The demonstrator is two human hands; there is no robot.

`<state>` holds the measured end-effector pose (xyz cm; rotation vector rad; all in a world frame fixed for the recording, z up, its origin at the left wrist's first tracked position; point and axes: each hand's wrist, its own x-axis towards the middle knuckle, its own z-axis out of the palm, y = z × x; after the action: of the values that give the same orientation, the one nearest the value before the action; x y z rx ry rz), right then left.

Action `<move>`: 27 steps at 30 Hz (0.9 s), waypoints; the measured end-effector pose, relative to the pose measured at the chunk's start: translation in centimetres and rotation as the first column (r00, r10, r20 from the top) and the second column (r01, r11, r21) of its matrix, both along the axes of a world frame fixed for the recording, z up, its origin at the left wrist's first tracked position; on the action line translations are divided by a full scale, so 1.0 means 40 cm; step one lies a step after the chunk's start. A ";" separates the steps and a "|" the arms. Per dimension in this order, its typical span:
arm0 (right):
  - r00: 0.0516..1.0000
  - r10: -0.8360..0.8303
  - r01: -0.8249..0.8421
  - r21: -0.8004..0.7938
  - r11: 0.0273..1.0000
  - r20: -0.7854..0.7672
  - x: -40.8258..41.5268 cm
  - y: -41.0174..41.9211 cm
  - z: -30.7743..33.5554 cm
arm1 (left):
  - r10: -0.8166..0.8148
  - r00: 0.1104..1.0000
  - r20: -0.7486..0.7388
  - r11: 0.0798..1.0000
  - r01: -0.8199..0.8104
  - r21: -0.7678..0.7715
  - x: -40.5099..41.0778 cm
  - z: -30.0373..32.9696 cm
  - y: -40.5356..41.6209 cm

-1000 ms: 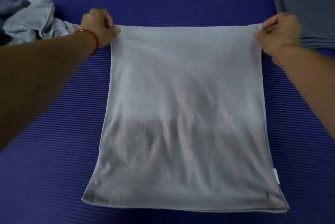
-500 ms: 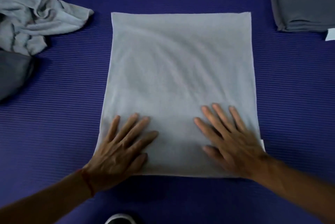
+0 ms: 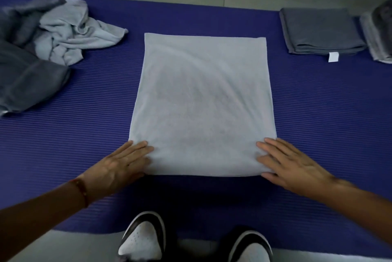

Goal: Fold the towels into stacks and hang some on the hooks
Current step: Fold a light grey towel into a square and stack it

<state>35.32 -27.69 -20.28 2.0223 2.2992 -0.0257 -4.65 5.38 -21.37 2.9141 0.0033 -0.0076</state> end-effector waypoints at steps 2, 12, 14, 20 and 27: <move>0.999 0.025 -0.025 -0.011 1.000 0.024 0.001 0.004 0.015 | -0.031 0.999 0.027 0.997 0.029 0.067 -0.002 0.003 -0.003; 0.998 -0.070 0.070 -0.060 0.996 -0.005 -0.034 0.024 0.044 | 0.068 0.997 0.040 0.972 -0.075 0.224 0.012 0.051 -0.089; 0.987 -0.119 0.115 -0.044 0.992 -0.105 -0.032 0.039 0.060 | 0.132 0.991 0.011 0.978 -0.132 0.163 0.014 0.033 -0.076; 0.578 -0.590 0.511 -0.314 0.800 -0.563 0.045 0.071 0.135 | 0.374 0.927 0.007 0.895 -0.359 -0.264 0.018 0.066 0.006; 0.851 -0.357 0.227 -0.343 0.912 -0.386 0.048 0.048 0.106 | 0.096 0.993 -0.075 0.989 -0.104 -0.108 -0.001 0.037 0.020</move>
<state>37.23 -25.78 -16.04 2.3671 1.9972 -0.8732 -4.70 6.18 -19.90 2.7962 0.1557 -0.0901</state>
